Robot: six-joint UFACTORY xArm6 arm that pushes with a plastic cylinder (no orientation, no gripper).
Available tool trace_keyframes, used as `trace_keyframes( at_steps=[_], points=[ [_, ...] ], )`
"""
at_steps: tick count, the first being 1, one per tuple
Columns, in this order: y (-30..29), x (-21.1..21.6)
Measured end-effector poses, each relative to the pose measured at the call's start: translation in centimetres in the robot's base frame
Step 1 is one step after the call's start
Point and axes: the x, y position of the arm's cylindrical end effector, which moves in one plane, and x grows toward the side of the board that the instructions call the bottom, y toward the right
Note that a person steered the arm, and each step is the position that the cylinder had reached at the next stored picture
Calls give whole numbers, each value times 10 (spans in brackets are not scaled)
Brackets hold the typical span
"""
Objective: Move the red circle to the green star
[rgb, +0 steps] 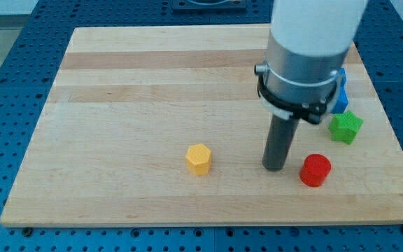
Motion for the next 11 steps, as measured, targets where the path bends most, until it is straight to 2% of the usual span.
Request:
trace_keyframes(
  at_steps=[1, 3, 6, 8, 11],
  points=[
    [0, 21],
    [9, 12],
    [65, 5],
    [72, 35],
    [93, 40]
  ],
)
